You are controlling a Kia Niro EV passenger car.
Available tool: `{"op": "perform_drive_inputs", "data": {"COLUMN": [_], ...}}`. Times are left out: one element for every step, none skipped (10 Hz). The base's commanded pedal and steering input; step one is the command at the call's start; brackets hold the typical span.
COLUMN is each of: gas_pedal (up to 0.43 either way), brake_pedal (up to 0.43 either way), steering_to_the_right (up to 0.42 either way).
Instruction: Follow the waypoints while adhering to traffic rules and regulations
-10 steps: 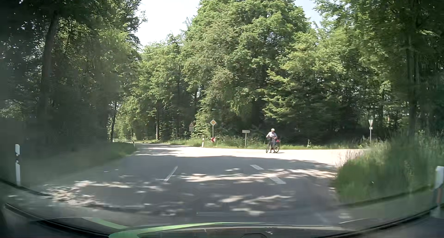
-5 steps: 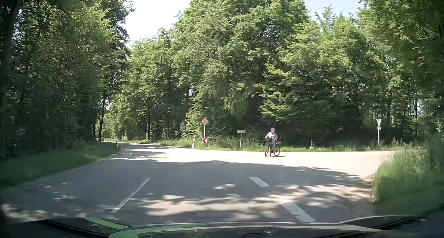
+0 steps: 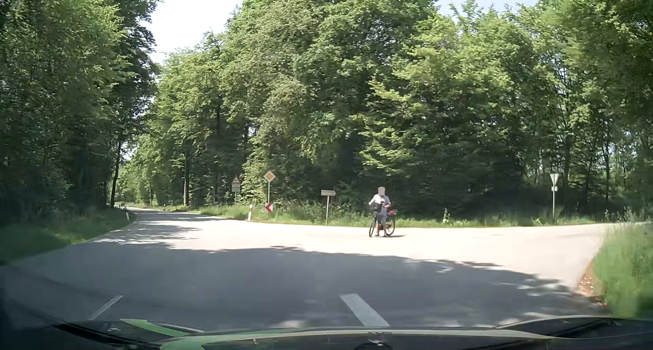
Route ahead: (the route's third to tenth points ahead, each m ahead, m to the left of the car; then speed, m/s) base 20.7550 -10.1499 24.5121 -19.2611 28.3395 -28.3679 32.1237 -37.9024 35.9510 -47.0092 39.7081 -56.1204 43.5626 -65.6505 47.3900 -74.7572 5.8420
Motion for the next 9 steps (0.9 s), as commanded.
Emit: {"op": "perform_drive_inputs", "data": {"gas_pedal": [0.000, 0.000, 0.000, 0.000, 0.079, 0.157, 0.169, 0.177, 0.177], "brake_pedal": [0.000, 0.000, 0.000, 0.000, 0.000, 0.000, 0.000, 0.000, 0.000], "steering_to_the_right": [0.154, 0.173, 0.191, 0.204, 0.224, 0.243, 0.254, 0.264, 0.268]}}
